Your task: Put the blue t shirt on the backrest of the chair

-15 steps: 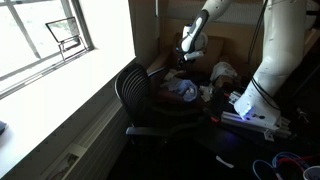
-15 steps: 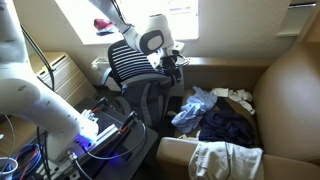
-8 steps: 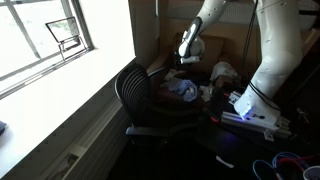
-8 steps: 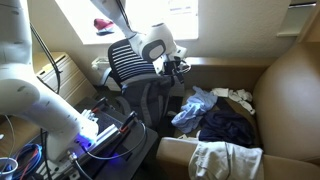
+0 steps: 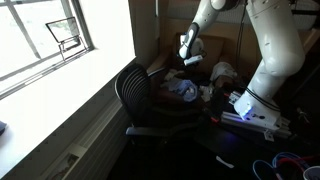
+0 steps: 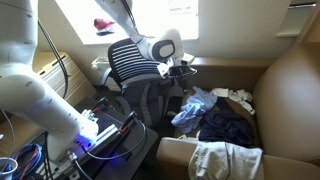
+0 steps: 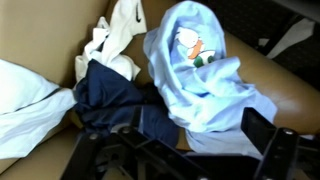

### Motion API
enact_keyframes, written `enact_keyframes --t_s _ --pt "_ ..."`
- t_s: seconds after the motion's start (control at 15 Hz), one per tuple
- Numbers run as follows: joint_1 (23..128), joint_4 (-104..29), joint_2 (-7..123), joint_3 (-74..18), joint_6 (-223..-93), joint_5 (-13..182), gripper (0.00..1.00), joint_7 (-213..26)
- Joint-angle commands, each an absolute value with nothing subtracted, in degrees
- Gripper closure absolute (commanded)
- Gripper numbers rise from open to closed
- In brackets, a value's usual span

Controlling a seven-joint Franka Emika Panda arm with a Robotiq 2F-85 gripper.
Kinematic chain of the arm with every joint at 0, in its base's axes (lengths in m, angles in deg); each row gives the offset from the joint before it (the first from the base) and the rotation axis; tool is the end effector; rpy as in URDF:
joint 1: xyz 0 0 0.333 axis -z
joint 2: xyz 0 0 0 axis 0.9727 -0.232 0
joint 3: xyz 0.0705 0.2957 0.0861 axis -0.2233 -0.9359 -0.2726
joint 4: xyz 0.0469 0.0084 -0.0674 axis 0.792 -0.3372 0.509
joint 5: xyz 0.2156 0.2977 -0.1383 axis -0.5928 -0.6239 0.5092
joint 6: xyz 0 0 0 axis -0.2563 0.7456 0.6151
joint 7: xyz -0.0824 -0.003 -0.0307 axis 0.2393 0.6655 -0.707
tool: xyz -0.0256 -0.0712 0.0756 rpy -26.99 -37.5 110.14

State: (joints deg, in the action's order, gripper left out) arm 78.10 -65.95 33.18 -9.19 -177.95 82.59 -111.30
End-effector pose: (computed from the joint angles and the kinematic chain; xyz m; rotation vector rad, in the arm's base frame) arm 0.5018 -0.2401 0.0913 2.6902 -1.0163 -0.1156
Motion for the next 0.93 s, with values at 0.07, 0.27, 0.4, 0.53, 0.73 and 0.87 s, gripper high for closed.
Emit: enact_keyframes --t_s 0.07,0.27,0.4,0.53,0.73,0.87 --pt "77.27 -62.04 28.73 -6.84 -176.93 84.19 0.0 -113.76" --pt "77.74 -61.91 28.1 -7.68 -177.79 83.71 0.0 -113.53" --pt "79.71 -57.7 24.26 -8.98 -171.65 83.6 0.0 -111.98" --pt "82.54 -54.05 20.35 -10.45 -169.14 83.69 0.0 -109.66" --pt "83.79 -47.79 13.57 -9.85 -169.11 84.21 0.0 -109.76" --pt "82.59 -51.85 16.34 -9.41 -170.25 83.84 0.0 -110.29"
